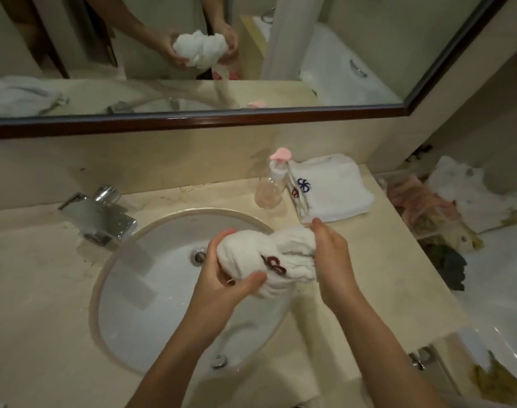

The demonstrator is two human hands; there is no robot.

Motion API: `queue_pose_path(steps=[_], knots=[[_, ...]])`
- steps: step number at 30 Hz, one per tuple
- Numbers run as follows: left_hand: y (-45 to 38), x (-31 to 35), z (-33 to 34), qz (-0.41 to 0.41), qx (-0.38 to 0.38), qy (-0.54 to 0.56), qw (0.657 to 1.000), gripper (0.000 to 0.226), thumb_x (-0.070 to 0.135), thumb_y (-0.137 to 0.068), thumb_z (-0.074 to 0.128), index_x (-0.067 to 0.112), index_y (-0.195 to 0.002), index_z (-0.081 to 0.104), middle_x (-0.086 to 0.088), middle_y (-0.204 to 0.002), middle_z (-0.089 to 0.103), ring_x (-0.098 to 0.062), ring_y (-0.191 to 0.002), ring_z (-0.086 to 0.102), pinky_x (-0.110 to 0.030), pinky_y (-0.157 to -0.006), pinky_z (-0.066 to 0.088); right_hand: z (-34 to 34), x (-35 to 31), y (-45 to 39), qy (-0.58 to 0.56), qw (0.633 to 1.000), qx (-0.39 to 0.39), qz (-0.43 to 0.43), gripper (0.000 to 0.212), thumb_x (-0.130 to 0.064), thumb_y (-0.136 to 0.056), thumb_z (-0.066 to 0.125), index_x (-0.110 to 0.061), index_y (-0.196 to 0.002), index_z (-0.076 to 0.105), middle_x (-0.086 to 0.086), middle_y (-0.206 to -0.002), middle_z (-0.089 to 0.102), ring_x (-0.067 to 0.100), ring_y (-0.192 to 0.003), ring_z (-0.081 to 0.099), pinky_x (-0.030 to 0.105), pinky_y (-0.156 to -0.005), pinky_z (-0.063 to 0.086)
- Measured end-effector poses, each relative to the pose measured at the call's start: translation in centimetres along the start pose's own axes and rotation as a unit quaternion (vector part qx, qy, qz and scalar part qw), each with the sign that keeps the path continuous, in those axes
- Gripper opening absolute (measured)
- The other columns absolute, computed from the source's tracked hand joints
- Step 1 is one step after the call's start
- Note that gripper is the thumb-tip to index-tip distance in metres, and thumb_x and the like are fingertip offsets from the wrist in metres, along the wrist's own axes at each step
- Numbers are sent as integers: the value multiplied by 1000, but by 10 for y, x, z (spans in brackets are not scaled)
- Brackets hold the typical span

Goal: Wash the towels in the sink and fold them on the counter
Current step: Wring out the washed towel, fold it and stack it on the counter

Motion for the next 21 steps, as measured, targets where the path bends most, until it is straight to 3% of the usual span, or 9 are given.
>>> queue_pose_path(steps=[3, 5, 7, 9, 11, 13, 16, 21], knots=[[4, -1, 23, 8, -56, -19, 998, 74, -9, -82, 71, 33, -137, 46, 8, -120, 68, -16, -110, 67, -28, -85, 57, -38, 3, -22, 43, 972, -99, 208, 57, -64, -98, 41, -15, -107, 68, 4, -91, 77, 22, -84, 73, 34, -77, 56], [3, -4, 44, 8, -62, -27, 998, 74, -11, -81, 69, 33, -136, 47, 5, -119, 69, -17, -109, 67, -29, -86, 57, -62, 10, -27, 73, 971, -132, 186, 87, -90, -79, 39, -18, -122, 64, 2, -104, 75, 21, -96, 71, 39, -91, 54], [-1, -10, 68, 9, -44, -7, 999, 69, -1, -72, 65, 31, -132, 51, -1, -120, 69, -21, -110, 67, -33, -86, 57, -85, 12, -24, 102, 988, -109, 47, 106, -98, -61, 43, -25, -137, 52, -5, -129, 60, 12, -118, 59, 35, -106, 44], [-4, -14, 91, -8, -32, 59, 998, 66, 1, -67, 57, 24, -128, 54, -10, -121, 69, -25, -110, 67, -35, -82, 56, -112, 13, -9, 121, 977, -134, -112, 81, -80, -69, 55, -36, -136, 50, -17, -135, 43, -7, -126, 44, 14, -106, 36], [-8, -17, 111, -21, -39, 114, 992, 68, 0, -65, 52, 19, -131, 53, -15, -123, 68, -28, -110, 66, -34, -79, 57, -138, 19, -4, 163, 959, -146, -177, 52, -57, -77, 73, -42, -124, 57, -19, -133, 38, -19, -124, 38, 1, -97, 32], [-10, -18, 127, -38, -66, 139, 987, 75, 1, -62, 50, 19, -135, 51, -17, -125, 66, -33, -114, 64, -40, -82, 56, -164, 34, -15, 139, 967, -119, -179, 30, -38, -85, 77, -40, -111, 62, -13, -127, 48, -15, -114, 48, 6, -91, 37], [-13, -25, 149, -51, -91, 112, 988, 90, 5, -47, 60, 24, -135, 52, -18, -127, 64, -35, -116, 62, -48, -91, 50, -198, 39, -33, 76, 981, -126, -128, 13, -26, -93, 71, -25, -105, 68, -6, -115, 59, -1, -102, 60, 18, -87, 44], [-20, -66, 189, -77, -66, 6, 995, 93, 15, -53, 74, 26, -140, 44, -10, -127, 65, -32, -115, 63, -45, -87, 53, -244, 32, -49, 55, 970, -181, -155, 9, -16, -95, 66, -20, -102, 68, -9, -129, 55, -5, -116, 55, 10, -93, 41]])
Point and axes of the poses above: each hand's wrist, its own y-axis away from the middle knuckle, its own z-axis out of the palm, x = y × z, the point moved 1 cm from there along -y, towards the middle knuckle
